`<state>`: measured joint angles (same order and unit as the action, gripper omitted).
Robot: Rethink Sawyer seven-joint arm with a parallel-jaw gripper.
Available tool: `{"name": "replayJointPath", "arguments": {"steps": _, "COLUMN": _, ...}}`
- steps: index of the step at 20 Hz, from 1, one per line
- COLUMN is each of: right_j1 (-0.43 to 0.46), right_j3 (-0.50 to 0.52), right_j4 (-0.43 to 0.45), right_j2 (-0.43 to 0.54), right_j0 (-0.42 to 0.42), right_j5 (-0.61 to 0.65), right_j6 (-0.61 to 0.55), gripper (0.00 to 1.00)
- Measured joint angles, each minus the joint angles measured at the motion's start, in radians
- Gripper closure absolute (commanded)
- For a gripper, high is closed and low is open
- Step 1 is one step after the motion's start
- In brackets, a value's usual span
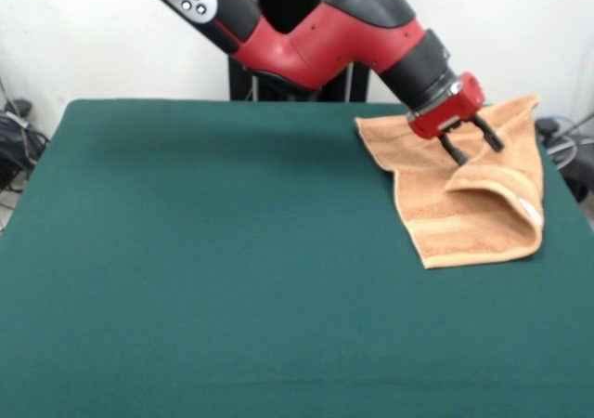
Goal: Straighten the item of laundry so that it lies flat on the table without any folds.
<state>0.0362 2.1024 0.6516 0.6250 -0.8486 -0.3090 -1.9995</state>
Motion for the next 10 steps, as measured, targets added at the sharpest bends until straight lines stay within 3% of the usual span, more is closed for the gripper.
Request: {"name": "replayJointPath", "arguments": {"steps": 10, "right_j1": -0.039, "right_j3": 0.038, "right_j4": -0.003, "right_j2": 0.038, "right_j0": -0.002, "right_j5": 0.0, "right_j6": 0.0, "gripper": 0.0}}
